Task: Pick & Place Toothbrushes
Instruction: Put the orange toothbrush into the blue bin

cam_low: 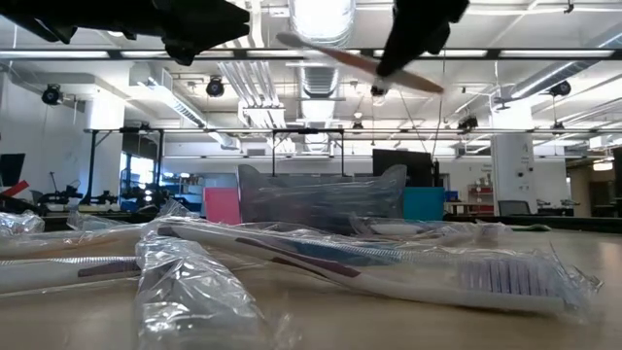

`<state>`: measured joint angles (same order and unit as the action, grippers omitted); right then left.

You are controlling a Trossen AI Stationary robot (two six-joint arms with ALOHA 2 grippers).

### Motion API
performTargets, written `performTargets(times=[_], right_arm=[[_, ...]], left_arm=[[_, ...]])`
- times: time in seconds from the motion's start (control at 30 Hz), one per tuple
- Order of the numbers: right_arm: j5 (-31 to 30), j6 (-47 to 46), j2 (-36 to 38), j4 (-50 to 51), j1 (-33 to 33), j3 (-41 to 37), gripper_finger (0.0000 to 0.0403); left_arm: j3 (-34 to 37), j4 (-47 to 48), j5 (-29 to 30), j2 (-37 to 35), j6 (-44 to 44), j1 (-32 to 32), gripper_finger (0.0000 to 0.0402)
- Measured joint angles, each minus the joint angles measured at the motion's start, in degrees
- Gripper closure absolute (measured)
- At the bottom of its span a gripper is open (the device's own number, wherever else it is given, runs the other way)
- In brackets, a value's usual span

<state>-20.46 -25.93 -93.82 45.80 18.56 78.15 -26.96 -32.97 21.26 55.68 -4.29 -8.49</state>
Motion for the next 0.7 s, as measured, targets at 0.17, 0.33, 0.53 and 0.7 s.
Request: performTargets(times=[0.17, 0.33, 0.53, 0.7], right_arm=[[-2.29, 0.24, 5.01, -0.62, -6.12, 0.02, 0.0376], [-2.08, -1.08, 7.42, -2.30, -13.68, 0.04, 0.0375], [2.39, -16.52, 7.49, -2.25, -23.58, 0.04, 0.0375], [8.00, -20.77, 7.41, -2.27, -30.98, 0.04, 0.0374]], left_arm=[[0.00, 0.02, 0.01, 0.00, 0.00, 0.01, 0.0236], [0.00, 0.01, 0.01, 0.00, 0.00, 0.01, 0.0236], [0.00, 0.04, 0.00, 0.00, -0.11, 0.02, 0.0236], [0.00, 0.04, 0.01, 0.00, -0.12, 0.02, 0.0236]])
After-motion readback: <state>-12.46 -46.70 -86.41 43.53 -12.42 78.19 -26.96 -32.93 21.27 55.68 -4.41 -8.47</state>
